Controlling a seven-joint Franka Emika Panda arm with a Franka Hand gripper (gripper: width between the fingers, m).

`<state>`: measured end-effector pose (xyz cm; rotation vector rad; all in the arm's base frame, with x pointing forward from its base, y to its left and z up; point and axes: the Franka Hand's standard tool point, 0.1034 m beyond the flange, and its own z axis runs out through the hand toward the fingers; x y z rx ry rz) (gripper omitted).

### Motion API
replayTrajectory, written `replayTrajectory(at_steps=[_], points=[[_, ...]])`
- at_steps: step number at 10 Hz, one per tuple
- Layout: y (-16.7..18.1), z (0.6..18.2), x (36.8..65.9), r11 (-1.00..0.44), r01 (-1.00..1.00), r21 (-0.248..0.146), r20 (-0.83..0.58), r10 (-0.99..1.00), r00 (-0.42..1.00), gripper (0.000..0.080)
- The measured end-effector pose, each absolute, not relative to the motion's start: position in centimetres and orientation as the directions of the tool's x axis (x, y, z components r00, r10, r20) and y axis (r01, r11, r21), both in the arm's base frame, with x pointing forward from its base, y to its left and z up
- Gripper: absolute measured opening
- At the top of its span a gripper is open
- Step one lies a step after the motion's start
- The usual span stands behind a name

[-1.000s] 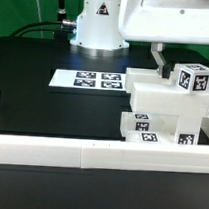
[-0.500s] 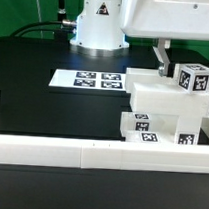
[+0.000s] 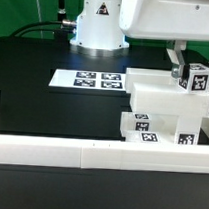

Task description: Assemble chair

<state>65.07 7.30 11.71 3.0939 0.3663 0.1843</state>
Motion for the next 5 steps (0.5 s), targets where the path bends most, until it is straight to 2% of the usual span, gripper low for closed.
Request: replayTrajectory(at_steps=[2, 5], points=[[7.31, 11.71, 65.07, -0.982, 0.188, 0.029, 0.116, 0.190, 0.975, 0.0284], [7.26, 11.67, 65.08, -0.993, -0.114, -0.011, 0.129, -0.115, 0.985, 0.0284]])
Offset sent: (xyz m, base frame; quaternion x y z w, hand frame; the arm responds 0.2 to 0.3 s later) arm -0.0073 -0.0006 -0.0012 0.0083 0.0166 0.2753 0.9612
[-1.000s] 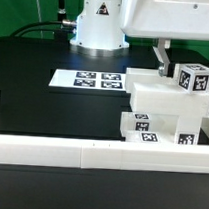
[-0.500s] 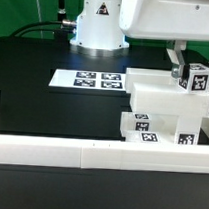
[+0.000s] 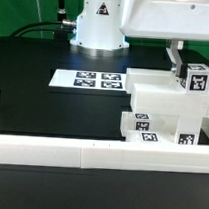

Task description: Assemble chair

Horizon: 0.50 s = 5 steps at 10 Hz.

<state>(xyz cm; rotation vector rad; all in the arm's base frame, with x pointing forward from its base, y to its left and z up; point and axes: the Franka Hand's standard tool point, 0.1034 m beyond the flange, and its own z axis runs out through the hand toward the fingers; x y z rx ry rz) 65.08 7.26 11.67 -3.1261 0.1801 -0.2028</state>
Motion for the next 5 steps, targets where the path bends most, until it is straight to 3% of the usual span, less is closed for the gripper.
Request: replayTrajectory(at_steps=[5], points=[[7.29, 11.60, 64.98, -0.816, -0.570, -0.093, 0.114, -0.577, 0.808, 0.0284]])
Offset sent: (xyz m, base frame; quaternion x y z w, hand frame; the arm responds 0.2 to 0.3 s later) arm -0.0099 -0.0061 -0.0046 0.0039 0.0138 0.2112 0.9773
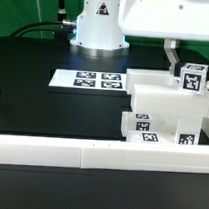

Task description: Assemble chair

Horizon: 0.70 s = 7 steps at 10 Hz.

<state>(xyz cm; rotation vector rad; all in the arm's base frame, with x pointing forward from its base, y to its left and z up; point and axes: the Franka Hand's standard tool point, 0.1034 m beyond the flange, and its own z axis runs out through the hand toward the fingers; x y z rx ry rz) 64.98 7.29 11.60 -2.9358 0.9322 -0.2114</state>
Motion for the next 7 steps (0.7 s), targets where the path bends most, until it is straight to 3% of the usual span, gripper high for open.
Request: replayTrajectory(at_steps=[5, 7], points=[[7.60, 11.54, 64.90, -0.493, -0.859, -0.136, 0.050, -0.870, 0.491, 0.0284], [7.69, 11.48, 64.89, -0.486, -0.863, -0.138, 0.046, -0.874, 0.484, 0.0284]])
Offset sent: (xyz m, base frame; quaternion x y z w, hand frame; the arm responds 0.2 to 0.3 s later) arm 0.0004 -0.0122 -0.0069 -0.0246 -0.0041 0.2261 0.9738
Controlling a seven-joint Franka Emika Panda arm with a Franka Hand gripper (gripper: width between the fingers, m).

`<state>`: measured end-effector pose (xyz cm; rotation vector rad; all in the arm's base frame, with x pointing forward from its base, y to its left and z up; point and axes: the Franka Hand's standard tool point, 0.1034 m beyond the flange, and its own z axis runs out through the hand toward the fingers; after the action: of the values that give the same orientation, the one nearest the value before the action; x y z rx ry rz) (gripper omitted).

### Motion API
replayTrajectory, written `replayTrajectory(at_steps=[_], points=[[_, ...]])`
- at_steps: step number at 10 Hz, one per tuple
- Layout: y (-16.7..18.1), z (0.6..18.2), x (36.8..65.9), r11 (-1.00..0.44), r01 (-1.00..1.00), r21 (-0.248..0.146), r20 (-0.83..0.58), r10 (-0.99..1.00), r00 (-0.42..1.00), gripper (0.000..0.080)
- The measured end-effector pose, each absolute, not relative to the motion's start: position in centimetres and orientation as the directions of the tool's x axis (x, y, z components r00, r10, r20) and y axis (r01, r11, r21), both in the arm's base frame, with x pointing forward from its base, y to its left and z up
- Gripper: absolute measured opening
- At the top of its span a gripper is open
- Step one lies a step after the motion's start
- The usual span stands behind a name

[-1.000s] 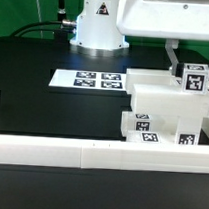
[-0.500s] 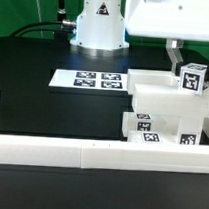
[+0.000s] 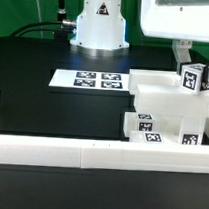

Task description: Assemble chair

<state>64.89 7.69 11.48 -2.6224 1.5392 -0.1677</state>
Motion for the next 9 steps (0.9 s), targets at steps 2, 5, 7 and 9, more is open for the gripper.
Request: replayTrajectory(at_steps=[2, 5, 7, 9], points=[[7.71, 11.51, 64.92, -0.533, -0.835, -0.137, 0.053, -0.845, 0.531, 0.0571], [7.81, 11.57, 64.98, -0.749, -0.652, -0.118, 0.090, -0.662, 0.744, 0.0645], [7.60, 11.84, 65.12, -0.860, -0.500, -0.102, 0.114, -0.509, 0.853, 0.0648], [7.49, 11.71, 65.09, -0.933, -0.351, -0.079, 0.129, -0.359, 0.924, 0.0649]])
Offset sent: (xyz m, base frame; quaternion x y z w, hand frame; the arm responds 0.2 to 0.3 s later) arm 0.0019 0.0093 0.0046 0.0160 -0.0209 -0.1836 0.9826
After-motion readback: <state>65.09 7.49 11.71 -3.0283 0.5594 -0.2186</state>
